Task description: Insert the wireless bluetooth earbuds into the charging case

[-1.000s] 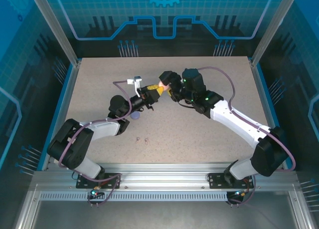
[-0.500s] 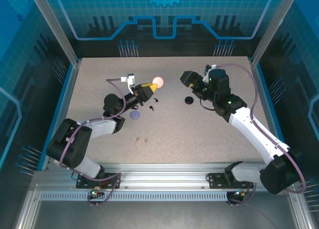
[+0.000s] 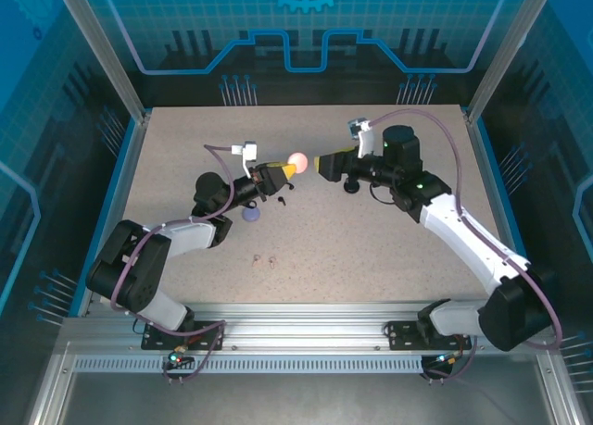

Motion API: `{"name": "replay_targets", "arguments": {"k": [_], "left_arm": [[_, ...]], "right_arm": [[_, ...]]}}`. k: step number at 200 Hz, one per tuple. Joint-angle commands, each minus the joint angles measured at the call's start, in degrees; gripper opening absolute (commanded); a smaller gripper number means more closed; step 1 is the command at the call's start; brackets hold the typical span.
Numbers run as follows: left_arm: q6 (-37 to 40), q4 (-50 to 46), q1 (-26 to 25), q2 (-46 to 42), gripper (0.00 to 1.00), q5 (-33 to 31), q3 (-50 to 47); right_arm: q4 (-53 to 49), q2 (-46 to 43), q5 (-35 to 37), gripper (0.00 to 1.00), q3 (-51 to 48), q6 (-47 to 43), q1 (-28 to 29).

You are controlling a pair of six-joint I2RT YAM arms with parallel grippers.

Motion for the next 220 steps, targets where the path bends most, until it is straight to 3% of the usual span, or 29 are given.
{"name": "replay_targets", "arguments": {"k": [1,139,172,220], "left_arm": [[-1.3,1.0,0.4,1.1,0.00,2.6,0.4],[-2.6,1.2,0.4,0.0,0.00,4.2,1.9],[-2.6,0.9,0.4,-0.6,0.00,4.4,1.8],[-2.2,0.8,0.4,-0.7,0.00,4.7,1.7]], "right_arm": [[0.4,2.8,-4.4,0.73,3.6,-4.2,1.9],[-0.9,9.3,-0.2,0.55,4.2,-3.1,1.2],[2.4,8.8,1.4,0.51,0.8,0.7,-1.7],[4.5,3.1,-1.0,0.51,-2.9,2.5,-2.1]]}}
